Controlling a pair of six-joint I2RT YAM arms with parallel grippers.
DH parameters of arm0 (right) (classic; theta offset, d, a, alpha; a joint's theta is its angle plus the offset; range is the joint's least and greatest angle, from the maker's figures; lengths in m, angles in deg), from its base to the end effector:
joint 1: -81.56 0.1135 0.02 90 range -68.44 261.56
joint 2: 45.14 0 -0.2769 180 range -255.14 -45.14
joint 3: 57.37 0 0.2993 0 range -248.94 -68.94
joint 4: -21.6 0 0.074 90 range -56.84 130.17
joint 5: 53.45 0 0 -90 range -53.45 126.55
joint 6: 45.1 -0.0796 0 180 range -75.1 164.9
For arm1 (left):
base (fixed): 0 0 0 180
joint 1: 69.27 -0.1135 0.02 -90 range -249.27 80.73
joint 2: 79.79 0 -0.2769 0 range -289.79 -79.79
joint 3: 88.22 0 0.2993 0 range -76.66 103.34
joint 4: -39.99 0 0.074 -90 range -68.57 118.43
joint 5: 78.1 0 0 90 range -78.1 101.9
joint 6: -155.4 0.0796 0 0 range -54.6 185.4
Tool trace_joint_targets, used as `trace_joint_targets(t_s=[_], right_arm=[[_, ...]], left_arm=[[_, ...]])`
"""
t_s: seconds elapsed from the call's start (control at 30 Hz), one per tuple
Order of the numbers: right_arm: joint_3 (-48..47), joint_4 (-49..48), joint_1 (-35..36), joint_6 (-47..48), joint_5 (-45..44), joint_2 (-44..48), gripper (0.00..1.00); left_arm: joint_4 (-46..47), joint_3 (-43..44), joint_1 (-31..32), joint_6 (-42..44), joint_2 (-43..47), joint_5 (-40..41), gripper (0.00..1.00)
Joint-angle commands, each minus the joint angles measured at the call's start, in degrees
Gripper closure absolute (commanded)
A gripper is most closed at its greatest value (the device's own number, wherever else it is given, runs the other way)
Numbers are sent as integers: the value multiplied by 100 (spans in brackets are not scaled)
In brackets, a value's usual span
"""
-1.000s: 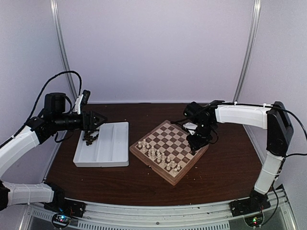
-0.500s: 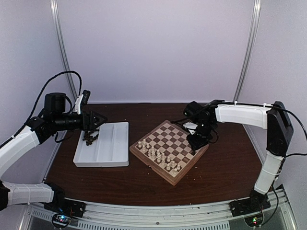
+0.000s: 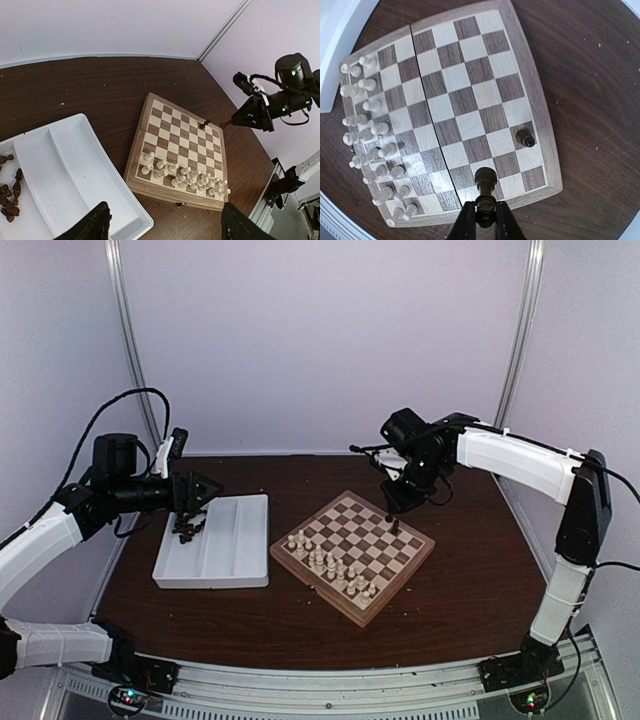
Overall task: Set up the chess pieces on the board
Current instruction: Pick up the chess piece from the chessboard, then place the chess piece on the chessboard.
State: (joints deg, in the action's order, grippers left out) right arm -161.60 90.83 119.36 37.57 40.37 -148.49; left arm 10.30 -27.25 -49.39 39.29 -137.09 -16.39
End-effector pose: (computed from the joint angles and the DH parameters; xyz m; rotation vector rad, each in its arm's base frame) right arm 0.3443 0.2737 0.2449 -0.7539 2.7002 0.2920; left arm 0.2680 -0.1370 0.3025 0.2148 2.1032 -0.9941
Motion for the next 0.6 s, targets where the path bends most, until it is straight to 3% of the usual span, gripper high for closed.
trace_joint_targets(t_s=[0.0,0.57], right_arm=[[-499,69,-61,138,-231,-169,86],[-1990,62,-386,379,-153,-1701,86]], left_arm=[[-15,131,25,38,30,123,24],[-35,104,25,53,-20,289,24]])
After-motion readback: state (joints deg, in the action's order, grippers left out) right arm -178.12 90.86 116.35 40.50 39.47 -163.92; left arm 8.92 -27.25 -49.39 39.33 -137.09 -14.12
